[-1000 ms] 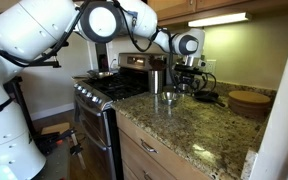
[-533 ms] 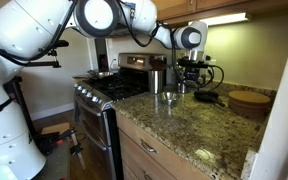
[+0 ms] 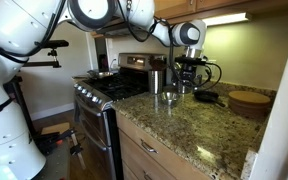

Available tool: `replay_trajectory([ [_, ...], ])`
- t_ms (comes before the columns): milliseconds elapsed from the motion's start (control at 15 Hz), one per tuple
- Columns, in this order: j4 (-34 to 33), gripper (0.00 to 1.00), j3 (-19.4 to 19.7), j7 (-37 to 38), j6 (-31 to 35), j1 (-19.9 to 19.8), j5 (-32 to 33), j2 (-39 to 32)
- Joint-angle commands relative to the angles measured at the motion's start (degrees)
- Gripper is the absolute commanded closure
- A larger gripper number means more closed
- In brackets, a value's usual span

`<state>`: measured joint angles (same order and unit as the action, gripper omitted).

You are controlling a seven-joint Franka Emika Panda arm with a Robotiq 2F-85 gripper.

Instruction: Get the right silver bowl and put it on top of the left silver bowl

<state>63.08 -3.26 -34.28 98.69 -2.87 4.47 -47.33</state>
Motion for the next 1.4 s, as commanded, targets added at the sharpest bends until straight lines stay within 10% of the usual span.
replay_trajectory([
  [0, 7.7, 0.0, 0.1, -0.3, -2.3, -0.2, 1.5, 6.6],
  [1333, 31.6, 0.0, 0.4, 3.2, -1.5, 0.0, 2.2, 24.3],
])
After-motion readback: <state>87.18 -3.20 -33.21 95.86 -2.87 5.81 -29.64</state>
